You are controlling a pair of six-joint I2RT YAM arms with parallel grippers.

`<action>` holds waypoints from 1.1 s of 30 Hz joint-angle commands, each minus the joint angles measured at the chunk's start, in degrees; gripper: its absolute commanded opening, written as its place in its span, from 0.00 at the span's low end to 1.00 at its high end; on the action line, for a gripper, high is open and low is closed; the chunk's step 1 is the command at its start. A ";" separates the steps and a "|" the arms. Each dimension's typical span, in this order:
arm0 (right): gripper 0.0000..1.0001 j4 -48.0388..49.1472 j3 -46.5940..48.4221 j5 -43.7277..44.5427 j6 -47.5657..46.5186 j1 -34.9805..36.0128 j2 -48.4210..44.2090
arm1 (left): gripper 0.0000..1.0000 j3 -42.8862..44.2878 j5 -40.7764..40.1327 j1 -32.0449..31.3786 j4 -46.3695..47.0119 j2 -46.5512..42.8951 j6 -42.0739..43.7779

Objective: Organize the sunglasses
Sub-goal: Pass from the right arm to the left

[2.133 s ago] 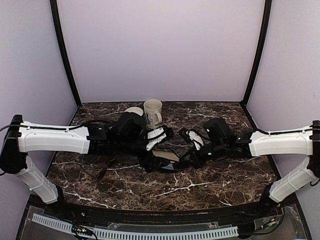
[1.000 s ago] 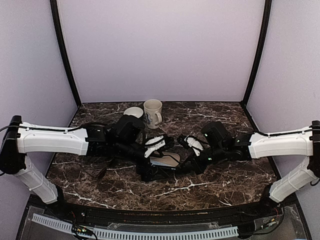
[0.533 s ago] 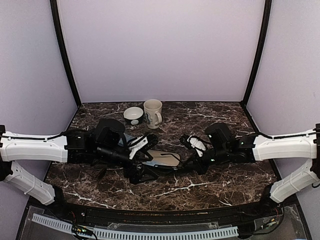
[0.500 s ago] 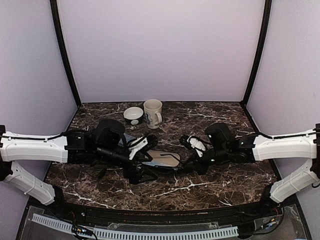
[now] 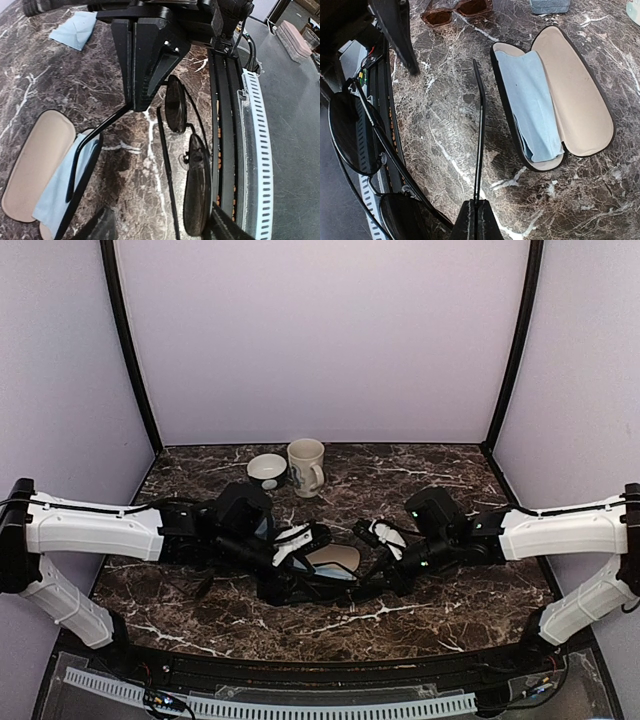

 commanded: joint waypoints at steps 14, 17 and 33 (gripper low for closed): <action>0.00 2.22 0.66 -1.05 0.55 0.51 0.56 | 0.30 3.16 7.78 0.25 -1.94 2.76 0.43; 0.00 2.36 0.57 -0.97 0.60 0.49 0.75 | 0.27 3.27 7.64 0.25 -2.32 2.78 0.36; 0.00 2.41 0.63 -1.95 1.29 0.51 1.54 | 0.11 5.19 9.24 0.25 -4.67 3.57 1.61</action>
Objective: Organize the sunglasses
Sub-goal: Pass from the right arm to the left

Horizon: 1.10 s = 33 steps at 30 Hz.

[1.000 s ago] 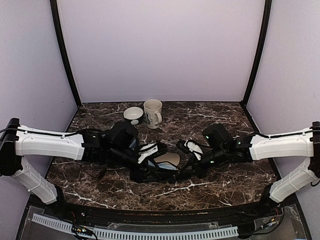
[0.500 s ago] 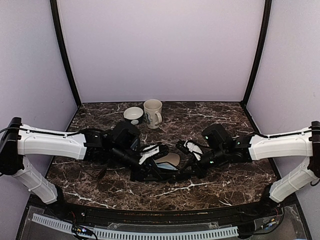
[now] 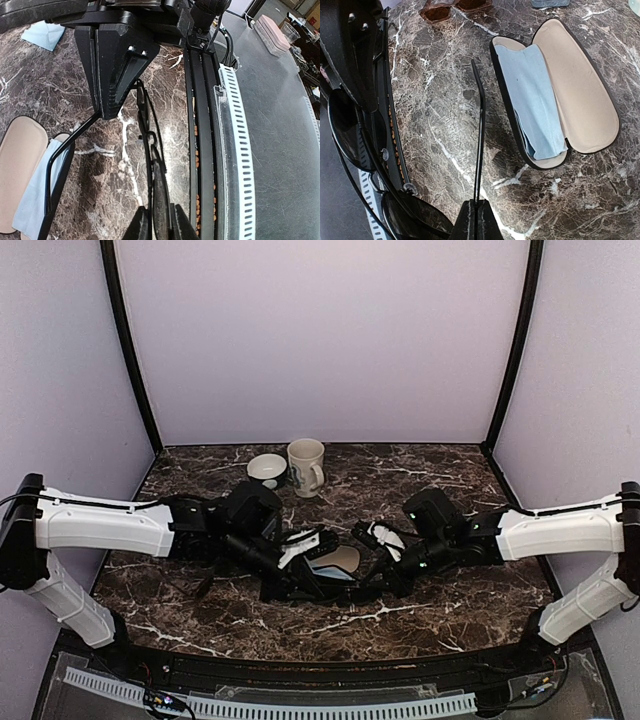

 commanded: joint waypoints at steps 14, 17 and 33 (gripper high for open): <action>0.23 3.83 0.96 -4.87 2.45 0.55 1.04 | 0.07 2.39 2.59 0.20 -4.22 0.73 3.07; 0.25 4.31 0.81 -4.73 3.26 0.43 0.70 | 0.07 2.31 2.75 0.20 -4.16 0.65 3.18; 0.84 20.33 -7.70 -16.58 27.57 -8.73 -1.52 | 0.07 2.01 2.52 0.20 -3.46 -0.30 3.08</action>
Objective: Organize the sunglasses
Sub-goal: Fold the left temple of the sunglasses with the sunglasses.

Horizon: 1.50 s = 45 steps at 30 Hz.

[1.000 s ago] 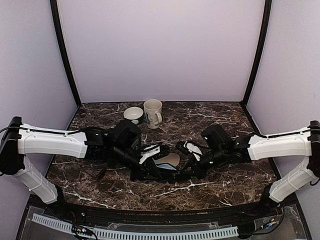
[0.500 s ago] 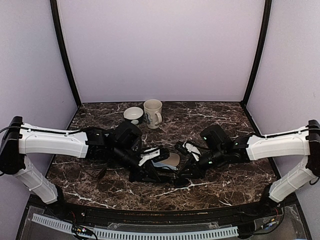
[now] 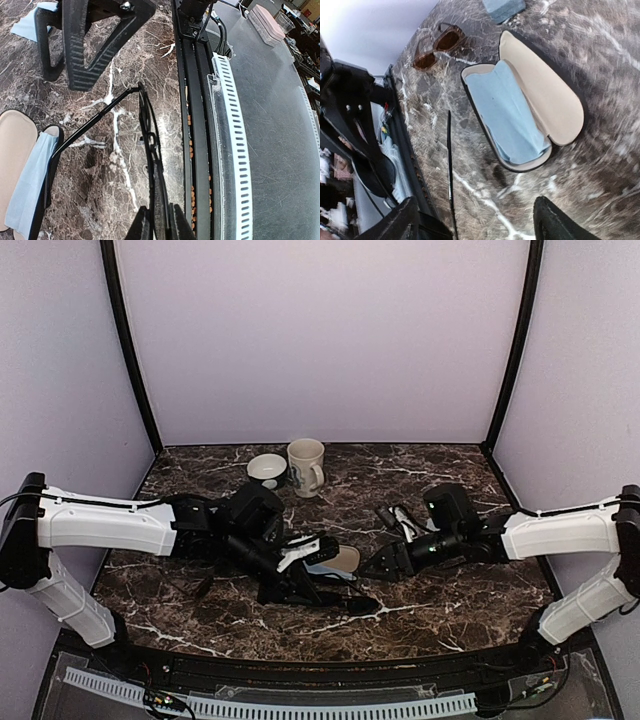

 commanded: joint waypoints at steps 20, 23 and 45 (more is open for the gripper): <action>0.97 12.48 -2.82 -11.70 5.22 6.28 1.64 | 0.06 0.76 0.20 0.20 1.79 -2.09 -0.21; 0.96 11.19 -3.05 -8.94 3.95 6.33 0.08 | 0.06 0.21 0.19 0.20 2.21 -2.53 -0.39; 0.75 8.05 -1.47 -8.67 -1.75 8.89 -1.56 | 0.05 -0.98 0.30 0.61 4.57 -3.01 -1.68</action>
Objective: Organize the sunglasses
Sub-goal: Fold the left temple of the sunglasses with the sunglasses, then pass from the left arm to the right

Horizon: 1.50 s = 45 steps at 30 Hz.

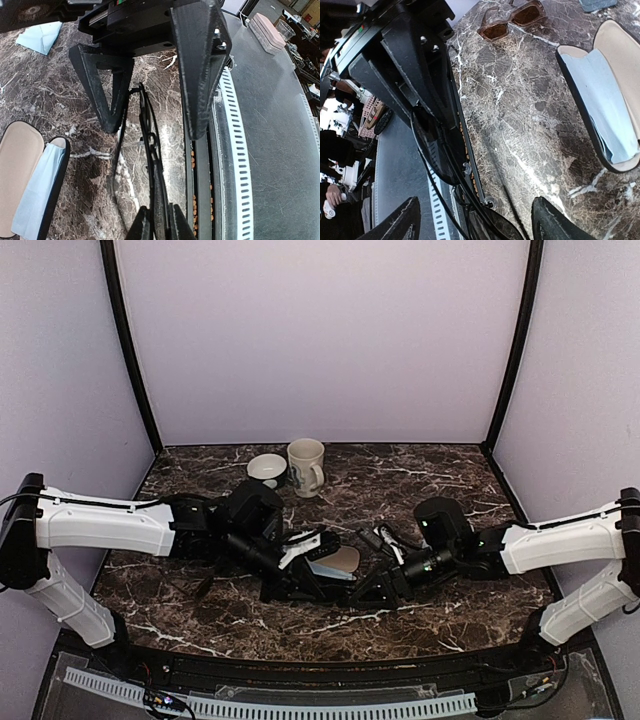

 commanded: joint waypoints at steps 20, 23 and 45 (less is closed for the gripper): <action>0.65 2.64 0.81 -1.58 -3.58 0.56 1.14 | 0.05 -2.56 3.26 0.97 5.06 -2.97 -2.06; 0.59 3.10 0.99 -2.04 -3.65 0.57 1.23 | 0.05 -2.56 3.56 1.02 5.25 -2.87 -2.17; 0.32 3.32 1.23 -4.64 -4.81 0.55 1.43 | 0.05 -4.68 6.86 1.89 9.30 -2.83 -3.71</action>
